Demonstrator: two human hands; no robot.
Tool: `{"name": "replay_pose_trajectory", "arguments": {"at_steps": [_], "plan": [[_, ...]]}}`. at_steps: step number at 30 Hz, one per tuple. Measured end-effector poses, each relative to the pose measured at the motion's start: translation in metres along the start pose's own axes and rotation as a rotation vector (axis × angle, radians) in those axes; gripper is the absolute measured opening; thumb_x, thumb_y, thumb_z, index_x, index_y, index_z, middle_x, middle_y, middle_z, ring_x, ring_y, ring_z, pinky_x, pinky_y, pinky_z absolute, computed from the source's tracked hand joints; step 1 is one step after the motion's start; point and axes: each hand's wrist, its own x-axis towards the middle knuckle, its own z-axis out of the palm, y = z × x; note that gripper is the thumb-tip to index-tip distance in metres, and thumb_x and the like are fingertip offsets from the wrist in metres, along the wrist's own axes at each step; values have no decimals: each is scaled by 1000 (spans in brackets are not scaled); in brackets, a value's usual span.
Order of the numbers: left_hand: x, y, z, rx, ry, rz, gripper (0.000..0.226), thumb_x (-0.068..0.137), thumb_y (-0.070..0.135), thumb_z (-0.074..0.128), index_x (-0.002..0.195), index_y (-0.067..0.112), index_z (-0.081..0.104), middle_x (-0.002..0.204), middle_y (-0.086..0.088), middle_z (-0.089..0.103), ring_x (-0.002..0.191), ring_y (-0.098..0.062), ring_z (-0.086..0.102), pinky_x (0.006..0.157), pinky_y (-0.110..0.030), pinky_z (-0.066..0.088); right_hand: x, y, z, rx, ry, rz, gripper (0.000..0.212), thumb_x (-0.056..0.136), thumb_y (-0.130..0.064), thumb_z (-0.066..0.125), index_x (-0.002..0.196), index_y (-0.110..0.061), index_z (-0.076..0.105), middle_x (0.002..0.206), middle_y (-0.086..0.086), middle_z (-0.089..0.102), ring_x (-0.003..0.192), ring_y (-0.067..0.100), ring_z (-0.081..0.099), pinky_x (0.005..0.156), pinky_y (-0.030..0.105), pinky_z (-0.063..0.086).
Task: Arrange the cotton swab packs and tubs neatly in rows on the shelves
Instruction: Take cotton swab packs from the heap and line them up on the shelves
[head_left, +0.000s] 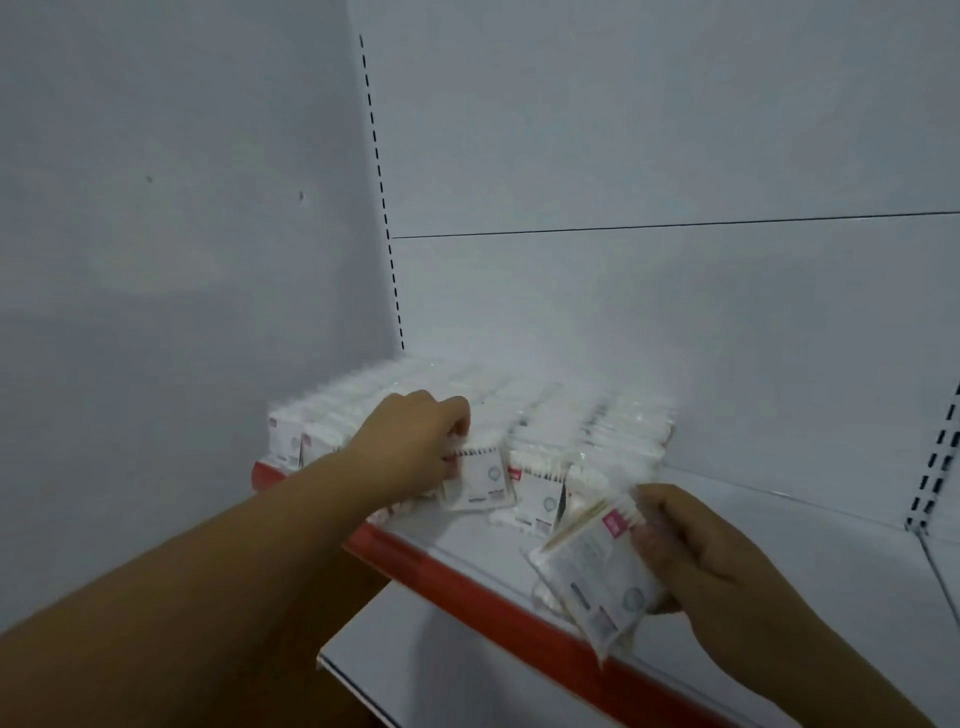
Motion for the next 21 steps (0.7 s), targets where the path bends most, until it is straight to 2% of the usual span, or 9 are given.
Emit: {"name": "replay_pose_trajectory", "arguments": {"at_steps": [3, 6, 9, 11, 14, 16, 18, 19, 21], "plan": [[21, -18, 2, 163, -4, 187, 28, 83, 28, 63, 107, 26, 49, 89, 6, 49, 79, -15, 40, 78, -29, 34, 21, -5, 25, -47, 53, 18, 29, 83, -36, 47, 101, -19, 63, 85, 0, 70, 77, 18, 68, 61, 30, 57], [31, -29, 6, 170, -62, 282, 24, 82, 24, 61, 103, 24, 50, 84, 6, 47, 77, -16, 41, 73, -30, 32, 34, -10, 38, -28, 189, 64, 21, 96, -21, 43, 98, -17, 63, 81, 0, 70, 68, 13, 67, 55, 25, 55], [37, -40, 14, 204, -26, 346, 22, 83, 25, 59, 104, 22, 53, 95, 2, 51, 76, -15, 40, 71, -30, 35, 41, -11, 48, -40, 321, 124, 24, 100, -18, 40, 97, -18, 63, 77, 1, 70, 62, 10, 65, 51, 22, 53], [42, -44, 22, 254, 21, 390, 25, 82, 28, 60, 106, 21, 55, 104, 0, 51, 85, -16, 40, 79, -31, 40, 44, -11, 54, -61, 384, 152, 26, 101, -19, 38, 96, -18, 63, 75, -1, 70, 60, 10, 65, 51, 22, 53], [44, -49, 26, 203, -23, 428, 37, 80, 35, 64, 114, 23, 54, 117, 1, 48, 102, -17, 41, 93, -34, 38, 45, -12, 61, -69, 455, 177, 26, 102, -20, 38, 99, -19, 63, 77, -4, 72, 63, 9, 67, 52, 22, 52], [42, -52, 17, -5, -28, 485, 42, 79, 39, 67, 116, 29, 52, 121, 6, 45, 115, -15, 38, 100, -29, 33, 45, -14, 64, -59, 498, 169, 25, 102, -20, 37, 101, -18, 63, 76, -5, 73, 63, 8, 67, 51, 20, 51], [36, -46, 0, -454, -67, 521, 34, 78, 37, 73, 105, 35, 52, 114, 14, 50, 111, -6, 45, 96, -23, 39, 45, -19, 67, -42, 516, 157, 25, 102, -19, 37, 102, -15, 62, 74, -4, 73, 61, 7, 66, 49, 19, 49], [34, -40, -9, -659, -148, 531, 35, 77, 35, 76, 102, 38, 52, 109, 17, 54, 106, -2, 51, 94, -25, 46, 45, -22, 69, -30, 519, 155, 26, 102, -20, 37, 102, -14, 62, 74, -4, 73, 60, 7, 66, 48, 18, 49], [30, -23, -18, -876, -347, 551, 50, 74, 29, 81, 111, 40, 49, 109, 16, 58, 98, -3, 62, 86, -30, 56, 46, -27, 73, 9, 527, 147, 28, 103, -21, 36, 101, -13, 63, 76, -2, 73, 63, 9, 67, 49, 19, 50]]}}
